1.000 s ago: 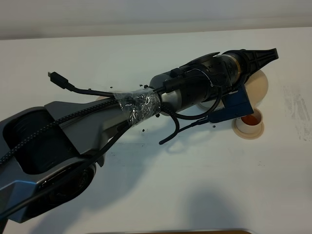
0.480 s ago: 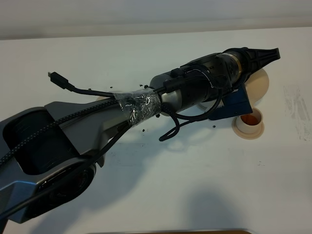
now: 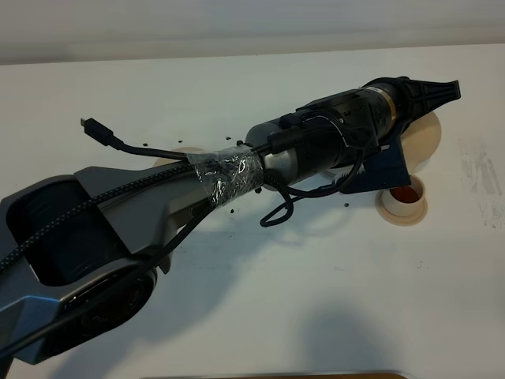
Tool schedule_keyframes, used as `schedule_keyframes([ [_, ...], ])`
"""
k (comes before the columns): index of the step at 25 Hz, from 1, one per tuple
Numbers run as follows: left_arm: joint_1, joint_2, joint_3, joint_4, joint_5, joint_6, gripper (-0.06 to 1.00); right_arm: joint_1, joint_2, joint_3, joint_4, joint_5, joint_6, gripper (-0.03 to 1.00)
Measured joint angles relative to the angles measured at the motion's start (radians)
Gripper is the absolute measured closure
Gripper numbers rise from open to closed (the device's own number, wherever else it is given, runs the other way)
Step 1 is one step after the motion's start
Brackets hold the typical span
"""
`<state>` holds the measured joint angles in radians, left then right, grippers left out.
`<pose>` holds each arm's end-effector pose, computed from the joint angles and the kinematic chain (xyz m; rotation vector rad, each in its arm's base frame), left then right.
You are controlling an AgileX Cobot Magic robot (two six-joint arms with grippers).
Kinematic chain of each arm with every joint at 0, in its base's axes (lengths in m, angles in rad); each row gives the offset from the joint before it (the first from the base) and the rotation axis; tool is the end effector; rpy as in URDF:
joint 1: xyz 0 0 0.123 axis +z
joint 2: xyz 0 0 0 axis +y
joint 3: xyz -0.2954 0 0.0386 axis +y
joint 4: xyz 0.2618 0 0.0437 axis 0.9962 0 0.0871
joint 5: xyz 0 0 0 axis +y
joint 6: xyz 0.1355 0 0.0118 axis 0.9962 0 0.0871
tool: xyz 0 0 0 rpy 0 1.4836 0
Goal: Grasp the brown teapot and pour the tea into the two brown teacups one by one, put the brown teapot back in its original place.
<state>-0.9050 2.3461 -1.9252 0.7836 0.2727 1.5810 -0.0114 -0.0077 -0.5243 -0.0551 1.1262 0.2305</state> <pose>0.3949 -0.4609 0.1724 2.2756 0.0009 1.0236 0.0265 -0.0071 0.2639 0.2564 2.0613 0.0679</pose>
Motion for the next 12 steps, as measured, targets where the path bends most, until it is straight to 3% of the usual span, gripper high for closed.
schedule_keyframes([
  [12, -0.001, 0.000, 0.000, 0.024, -0.001, -0.006, 0.86, 0.000, 0.000, 0.000, 0.000, 0.000, 0.000, 0.56],
])
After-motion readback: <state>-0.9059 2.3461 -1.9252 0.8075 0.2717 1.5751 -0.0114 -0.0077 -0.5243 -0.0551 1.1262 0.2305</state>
